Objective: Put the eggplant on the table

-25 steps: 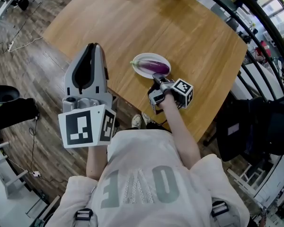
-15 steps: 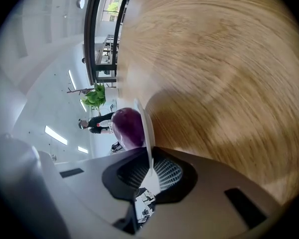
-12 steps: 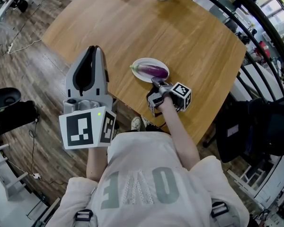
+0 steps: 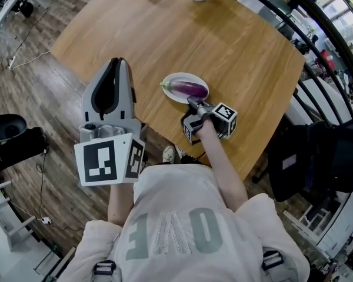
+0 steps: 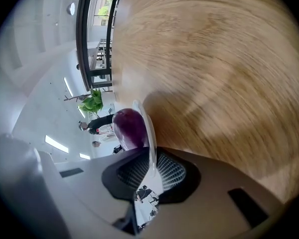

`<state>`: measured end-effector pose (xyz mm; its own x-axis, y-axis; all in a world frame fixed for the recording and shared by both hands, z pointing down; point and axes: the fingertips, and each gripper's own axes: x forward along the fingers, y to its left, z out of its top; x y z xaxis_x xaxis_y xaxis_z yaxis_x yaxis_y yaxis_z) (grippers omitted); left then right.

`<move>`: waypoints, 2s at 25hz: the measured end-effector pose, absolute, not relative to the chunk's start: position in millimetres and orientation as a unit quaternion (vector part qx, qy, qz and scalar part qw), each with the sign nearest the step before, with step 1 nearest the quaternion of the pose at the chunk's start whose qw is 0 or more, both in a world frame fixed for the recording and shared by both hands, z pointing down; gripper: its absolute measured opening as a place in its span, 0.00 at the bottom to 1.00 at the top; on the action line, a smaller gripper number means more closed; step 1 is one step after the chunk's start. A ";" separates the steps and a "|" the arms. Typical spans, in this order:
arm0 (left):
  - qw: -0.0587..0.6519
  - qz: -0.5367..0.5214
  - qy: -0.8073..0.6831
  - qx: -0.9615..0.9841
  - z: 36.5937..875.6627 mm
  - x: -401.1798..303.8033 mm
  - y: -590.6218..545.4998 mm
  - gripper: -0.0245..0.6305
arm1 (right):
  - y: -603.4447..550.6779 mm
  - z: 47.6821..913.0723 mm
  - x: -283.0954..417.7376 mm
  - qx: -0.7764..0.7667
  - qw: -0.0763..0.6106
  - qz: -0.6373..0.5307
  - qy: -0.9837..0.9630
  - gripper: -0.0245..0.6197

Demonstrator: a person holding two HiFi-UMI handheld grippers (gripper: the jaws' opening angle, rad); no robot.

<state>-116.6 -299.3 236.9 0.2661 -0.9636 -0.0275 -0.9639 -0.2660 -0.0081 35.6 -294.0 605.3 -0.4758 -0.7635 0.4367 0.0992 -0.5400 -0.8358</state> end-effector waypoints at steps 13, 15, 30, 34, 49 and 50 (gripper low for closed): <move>0.011 0.015 0.605 -0.796 236.4 -118.5 -297.1 0.10 | -280.1 607.1 27.2 -0.430 0.254 -0.782 0.373 0.22; 0.012 0.017 0.604 -0.797 236.0 -117.7 -295.9 0.10 | -275.2 608.2 29.0 -0.443 0.242 -0.782 0.365 0.26; 0.017 0.033 0.592 -0.805 229.3 -116.7 -280.1 0.10 | -267.2 501.5 41.6 -0.438 0.294 -0.728 0.438 0.35; 0.017 0.035 0.586 -0.810 228.7 -113.7 -275.9 0.10 | -272.1 457.9 62.6 -0.472 0.309 -0.656 0.502 0.35; 0.026 0.051 0.562 -0.825 221.2 -105.2 -257.7 0.10 | -232.6 247.7 80.1 -0.649 0.140 -0.008 0.748 0.15; 0.027 0.052 0.561 -0.826 220.4 -104.7 -256.5 0.10 | -229.8 244.3 73.9 -0.646 0.127 0.012 0.753 0.12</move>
<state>-104.7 -256.5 220.4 0.3653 -0.9237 -0.1154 -0.9292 -0.3693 0.0140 73.9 -229.8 244.3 -0.1339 -0.9693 -0.2062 -0.9752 0.1659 -0.1467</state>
